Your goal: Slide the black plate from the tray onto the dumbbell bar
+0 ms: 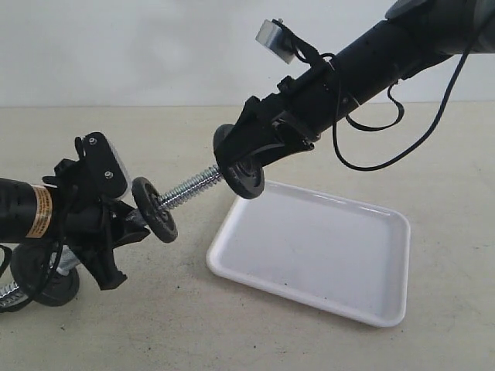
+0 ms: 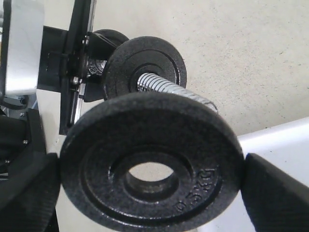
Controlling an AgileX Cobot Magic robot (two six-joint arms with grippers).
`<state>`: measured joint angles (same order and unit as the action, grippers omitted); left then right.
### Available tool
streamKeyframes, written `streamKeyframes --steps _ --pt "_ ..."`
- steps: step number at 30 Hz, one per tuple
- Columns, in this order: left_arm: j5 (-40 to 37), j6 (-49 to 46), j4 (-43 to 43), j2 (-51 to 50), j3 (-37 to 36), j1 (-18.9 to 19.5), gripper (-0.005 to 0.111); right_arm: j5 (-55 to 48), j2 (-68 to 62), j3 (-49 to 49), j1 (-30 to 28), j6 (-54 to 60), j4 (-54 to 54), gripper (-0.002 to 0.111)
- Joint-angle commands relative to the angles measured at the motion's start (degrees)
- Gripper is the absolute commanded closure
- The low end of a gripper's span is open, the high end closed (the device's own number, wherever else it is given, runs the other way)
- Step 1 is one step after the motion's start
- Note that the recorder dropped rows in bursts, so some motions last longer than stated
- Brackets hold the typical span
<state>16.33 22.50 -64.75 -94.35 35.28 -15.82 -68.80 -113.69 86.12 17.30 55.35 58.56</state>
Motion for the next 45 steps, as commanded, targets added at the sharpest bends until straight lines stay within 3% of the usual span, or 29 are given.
streamKeyframes --steps 1,45 --pt "53.6 -0.3 -0.2 3.9 2.1 -0.2 0.102 -1.2 1.0 0.5 0.0 0.8 2.8 0.107" --pt "53.6 3.1 -3.8 7.0 2.1 -0.2 0.102 -1.2 1.0 0.5 0.0 6.1 8.0 0.107"
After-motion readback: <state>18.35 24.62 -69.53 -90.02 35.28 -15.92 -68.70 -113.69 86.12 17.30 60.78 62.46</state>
